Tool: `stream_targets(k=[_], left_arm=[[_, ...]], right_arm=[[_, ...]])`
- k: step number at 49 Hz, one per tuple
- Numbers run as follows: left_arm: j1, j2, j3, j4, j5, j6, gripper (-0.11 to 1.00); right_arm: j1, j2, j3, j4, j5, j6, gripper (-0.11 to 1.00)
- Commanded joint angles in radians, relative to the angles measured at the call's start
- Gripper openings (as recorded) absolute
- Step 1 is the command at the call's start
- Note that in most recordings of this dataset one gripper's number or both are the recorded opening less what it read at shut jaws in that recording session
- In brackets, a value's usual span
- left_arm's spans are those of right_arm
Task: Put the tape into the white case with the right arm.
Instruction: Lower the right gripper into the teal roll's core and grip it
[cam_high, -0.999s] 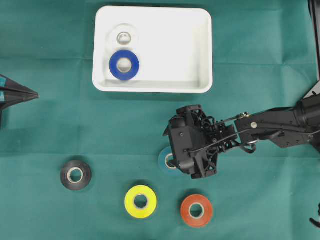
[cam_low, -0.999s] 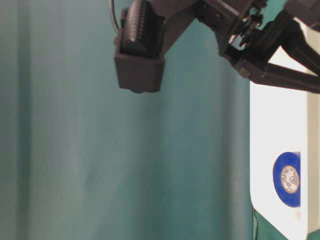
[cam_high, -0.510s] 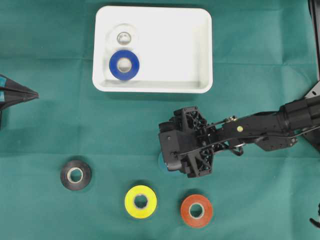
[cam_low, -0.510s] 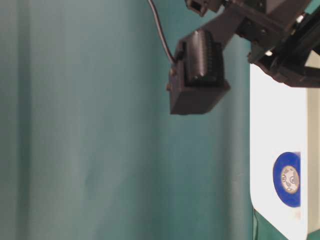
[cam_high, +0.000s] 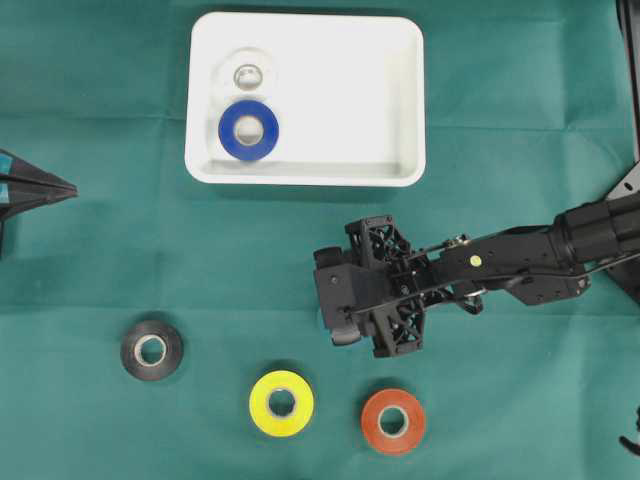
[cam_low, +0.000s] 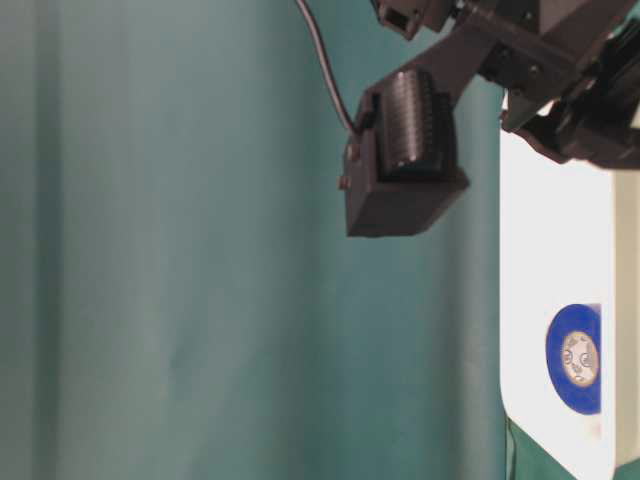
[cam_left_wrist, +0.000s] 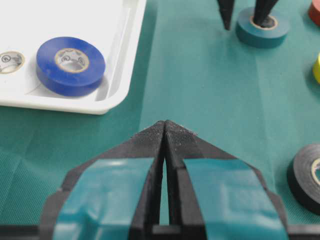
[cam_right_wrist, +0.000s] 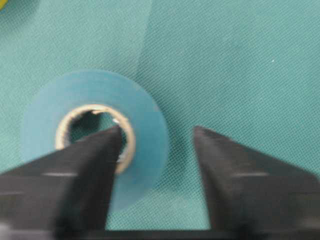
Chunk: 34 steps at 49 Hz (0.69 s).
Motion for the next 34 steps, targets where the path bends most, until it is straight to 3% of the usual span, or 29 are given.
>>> stream_targets(k=[1,4,18,34], left_arm=[[0.005,0.006,-0.009,0.0,-0.005,0.002,0.0],[0.005,0.006,-0.009,0.0,-0.005,0.002,0.0],[0.005,0.006,-0.009,0.0,-0.005,0.002,0.0],[0.005,0.006,-0.009,0.0,-0.005,0.002,0.0]], right_arm=[[0.003,-0.017,-0.032,-0.002,0.017,0.003,0.04],[0.003,-0.017,-0.037,-0.002,0.026,0.003,-0.01],[0.005,-0.029,-0.038,-0.002,0.035,0.003,-0.01],[0.005,-0.158,-0.046,0.003,0.106,0.011,-0.01]])
